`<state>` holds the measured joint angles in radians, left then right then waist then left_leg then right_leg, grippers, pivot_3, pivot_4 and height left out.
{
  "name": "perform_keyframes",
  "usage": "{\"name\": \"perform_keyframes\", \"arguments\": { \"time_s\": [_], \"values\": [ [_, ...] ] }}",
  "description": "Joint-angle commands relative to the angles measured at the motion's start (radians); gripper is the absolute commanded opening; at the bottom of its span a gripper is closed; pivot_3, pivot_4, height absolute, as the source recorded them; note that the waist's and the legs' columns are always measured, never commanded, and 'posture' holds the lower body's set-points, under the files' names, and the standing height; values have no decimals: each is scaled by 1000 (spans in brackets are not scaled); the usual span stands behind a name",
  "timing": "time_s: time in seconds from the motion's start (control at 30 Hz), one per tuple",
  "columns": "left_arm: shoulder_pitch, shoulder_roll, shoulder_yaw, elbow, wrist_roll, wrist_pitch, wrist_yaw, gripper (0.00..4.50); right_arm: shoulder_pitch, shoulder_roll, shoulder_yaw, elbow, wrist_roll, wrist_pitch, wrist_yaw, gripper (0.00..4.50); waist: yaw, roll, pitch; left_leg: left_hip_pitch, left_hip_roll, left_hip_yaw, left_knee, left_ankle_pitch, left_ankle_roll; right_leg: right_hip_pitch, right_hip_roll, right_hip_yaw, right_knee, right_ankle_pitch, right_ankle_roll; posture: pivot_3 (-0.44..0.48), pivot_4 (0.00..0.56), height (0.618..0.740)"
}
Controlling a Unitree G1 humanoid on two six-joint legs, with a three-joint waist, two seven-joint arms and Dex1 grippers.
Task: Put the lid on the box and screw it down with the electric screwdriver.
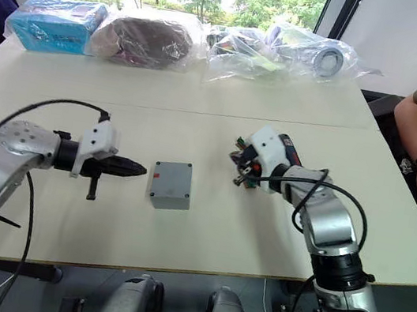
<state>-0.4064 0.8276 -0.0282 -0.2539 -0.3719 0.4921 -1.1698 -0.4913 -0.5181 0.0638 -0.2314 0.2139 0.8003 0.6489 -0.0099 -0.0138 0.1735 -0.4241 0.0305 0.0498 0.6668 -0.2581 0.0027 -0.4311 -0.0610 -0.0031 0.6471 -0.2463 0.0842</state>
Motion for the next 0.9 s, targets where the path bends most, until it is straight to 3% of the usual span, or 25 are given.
{"name": "perform_keyframes", "arguments": {
  "time_s": [0.03, 0.17, 0.67, 0.8, 0.9],
  "values": [
    [-53, 7, 52, -79, -77, 67, 25, 0, 22, 4, -29, -5, 3, 9, -39, 1642, -1, 0, 0, 0, 0, 0, 0, 0, 0, 0, 0, 0, 0, 0, 0, 0, 150, 740],
    [-97, -4, 34, -93, -82, 79, 51, 0, 37, 28, -23, 25, 5, 1, -63, 3163, -2, 0, 0, 0, 0, 0, 0, 0, 0, 0, 1, 0, 0, 0, 0, 0, 150, 740],
    [-123, -29, -12, -88, -68, 56, 81, 0, 41, 66, -27, 126, -5, -60, -107, 3163, -2, 0, 0, 0, 0, 0, 0, 0, 0, 0, 2, 1, 0, 0, 0, 0, 150, 740],
    [-126, -31, -16, -86, -71, 54, 85, 0, 45, 62, -27, 117, 0, -56, -102, 2288, -2, 0, 0, 0, 0, 0, 0, 0, 0, 0, 2, 1, 0, 0, 0, 0, 150, 740],
    [-127, -32, -19, -85, -69, 53, 87, 0, 46, 61, -27, 116, 0, -55, -101, 1107, -2, 0, 0, 0, 0, 0, 0, 0, 0, 0, 2, 1, 0, 0, 0, 0, 150, 740]
  ]
}}
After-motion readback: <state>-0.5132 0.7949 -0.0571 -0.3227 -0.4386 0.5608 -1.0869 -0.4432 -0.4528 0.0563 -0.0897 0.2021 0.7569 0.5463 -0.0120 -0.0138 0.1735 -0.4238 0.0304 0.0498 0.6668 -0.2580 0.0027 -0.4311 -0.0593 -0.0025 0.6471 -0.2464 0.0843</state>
